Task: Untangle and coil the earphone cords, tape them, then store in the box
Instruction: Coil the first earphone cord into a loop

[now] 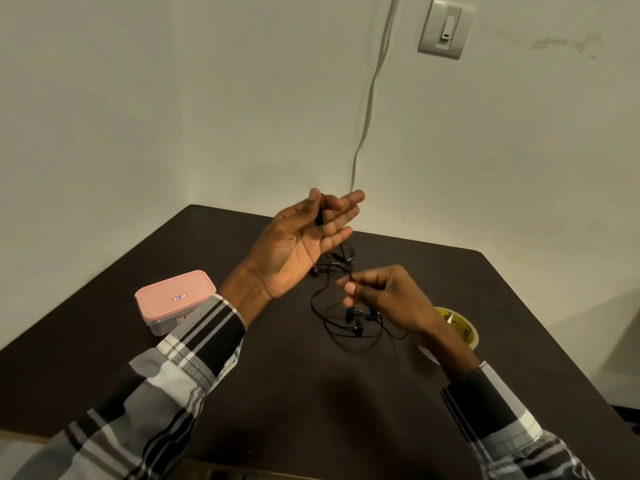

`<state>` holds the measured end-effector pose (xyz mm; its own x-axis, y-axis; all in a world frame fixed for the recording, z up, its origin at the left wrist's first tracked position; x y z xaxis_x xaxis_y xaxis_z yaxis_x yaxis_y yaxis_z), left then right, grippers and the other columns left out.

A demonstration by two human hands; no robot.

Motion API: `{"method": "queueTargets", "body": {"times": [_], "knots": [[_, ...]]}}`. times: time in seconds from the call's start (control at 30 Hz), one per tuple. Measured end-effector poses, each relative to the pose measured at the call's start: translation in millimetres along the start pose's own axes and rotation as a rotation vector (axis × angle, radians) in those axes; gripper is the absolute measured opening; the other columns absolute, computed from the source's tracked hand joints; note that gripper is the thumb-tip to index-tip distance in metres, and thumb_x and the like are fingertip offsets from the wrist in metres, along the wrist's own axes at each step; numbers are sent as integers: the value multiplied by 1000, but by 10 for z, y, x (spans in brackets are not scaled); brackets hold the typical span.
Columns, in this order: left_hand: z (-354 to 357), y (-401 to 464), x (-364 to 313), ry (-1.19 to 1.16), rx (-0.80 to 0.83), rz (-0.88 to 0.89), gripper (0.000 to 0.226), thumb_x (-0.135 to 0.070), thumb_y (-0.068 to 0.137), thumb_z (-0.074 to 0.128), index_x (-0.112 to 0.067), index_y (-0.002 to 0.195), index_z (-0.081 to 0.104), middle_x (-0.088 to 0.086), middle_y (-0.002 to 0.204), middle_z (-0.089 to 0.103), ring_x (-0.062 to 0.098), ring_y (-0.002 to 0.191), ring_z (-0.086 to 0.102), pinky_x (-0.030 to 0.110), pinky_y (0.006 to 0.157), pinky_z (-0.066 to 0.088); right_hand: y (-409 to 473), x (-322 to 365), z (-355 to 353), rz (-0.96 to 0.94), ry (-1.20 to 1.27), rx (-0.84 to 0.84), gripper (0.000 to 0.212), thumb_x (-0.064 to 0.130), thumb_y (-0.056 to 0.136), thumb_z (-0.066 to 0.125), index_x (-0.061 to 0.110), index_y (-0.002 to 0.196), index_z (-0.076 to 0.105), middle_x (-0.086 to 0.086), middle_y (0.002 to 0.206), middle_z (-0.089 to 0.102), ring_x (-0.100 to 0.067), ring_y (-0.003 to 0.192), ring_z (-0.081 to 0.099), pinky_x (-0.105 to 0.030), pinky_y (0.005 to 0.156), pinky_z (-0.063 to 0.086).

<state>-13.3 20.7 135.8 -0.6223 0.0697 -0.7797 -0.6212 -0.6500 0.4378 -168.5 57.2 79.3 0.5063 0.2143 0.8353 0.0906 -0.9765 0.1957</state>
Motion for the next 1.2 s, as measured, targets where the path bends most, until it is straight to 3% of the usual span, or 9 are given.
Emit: {"method": "queueTargets", "body": {"times": [0.07, 0.23, 0.37, 0.47, 0.57, 0.77, 0.93, 1.03, 1.2], "knots": [[-98, 43, -42, 51, -72, 25, 33, -36, 92, 45, -19, 86, 73, 12, 145, 52, 25, 137, 46, 50, 117, 27, -98, 35, 88, -3, -48, 106, 14, 14, 96, 63, 16, 92, 76, -8, 88, 77, -13, 81, 73, -19, 72, 52], [-313, 33, -54, 374, -145, -30, 32, -37, 91, 49, -24, 91, 78, 0, 145, 52, 11, 143, 36, 55, 119, 17, -295, 262, -83, -6, -49, 75, 15, 20, 95, 61, 12, 97, 74, -4, 70, 71, -24, 72, 70, -35, 80, 57], [-394, -13, 12, 632, -72, -158, 31, -38, 92, 53, -22, 103, 77, -8, 151, 44, 1, 143, 29, 49, 119, 21, -357, 587, -409, -50, -33, -71, 13, 18, 94, 62, 13, 96, 74, -4, 67, 70, -16, 62, 63, -25, 63, 55], [-376, -15, 60, 759, -43, -204, 35, -38, 91, 54, -16, 110, 74, -7, 141, 53, -14, 134, 33, 38, 117, 29, -303, 788, -603, -129, -79, -149, 13, 18, 94, 63, 14, 96, 75, -4, 69, 71, -13, 54, 60, -22, 53, 52], [-274, -27, 139, 830, 37, -274, 35, -37, 92, 54, -16, 113, 73, -3, 143, 54, -9, 138, 31, 32, 105, 40, -162, 916, -725, -196, -125, -210, 15, 19, 95, 63, 12, 98, 76, -4, 71, 72, -13, 52, 56, -18, 50, 46], [-24, -141, 259, 558, 248, -353, 33, -28, 95, 49, -6, 107, 71, 2, 144, 54, 14, 137, 45, 45, 102, 48, 220, 739, -740, -186, -70, -303, 11, 18, 94, 67, 12, 98, 76, -6, 71, 73, -14, 55, 53, -20, 47, 42], [146, -186, 121, 182, 321, -248, 31, -33, 92, 55, -10, 101, 73, 18, 151, 42, 37, 138, 42, 59, 104, 42, 270, 289, -429, -5, 97, -238, 13, 4, 91, 65, 6, 97, 76, -17, 80, 74, -10, 58, 57, -24, 53, 42], [91, -115, 31, 135, 252, -167, 32, -36, 89, 62, -10, 103, 73, 18, 151, 42, 40, 137, 43, 63, 103, 41, 163, 101, -149, 52, 127, -145, 12, 7, 92, 66, 7, 96, 77, -9, 68, 69, -3, 45, 45, -20, 46, 33], [-118, -23, -33, 260, 4, -104, 32, -35, 89, 51, -17, 101, 75, 5, 143, 55, 29, 132, 52, 53, 96, 51, -82, 119, 120, 9, 39, 18, 14, 23, 93, 68, 19, 101, 78, -5, 64, 69, -18, 51, 49, -18, 45, 38]]}}
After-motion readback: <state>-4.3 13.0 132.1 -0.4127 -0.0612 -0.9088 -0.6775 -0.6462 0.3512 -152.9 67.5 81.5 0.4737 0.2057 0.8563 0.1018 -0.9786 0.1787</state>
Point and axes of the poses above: each hand's wrist, its own y-axis towards the middle knuckle, its own z-axis out of the palm, x = y × z, the point moved 5 cm from there along y, towards the middle knuckle
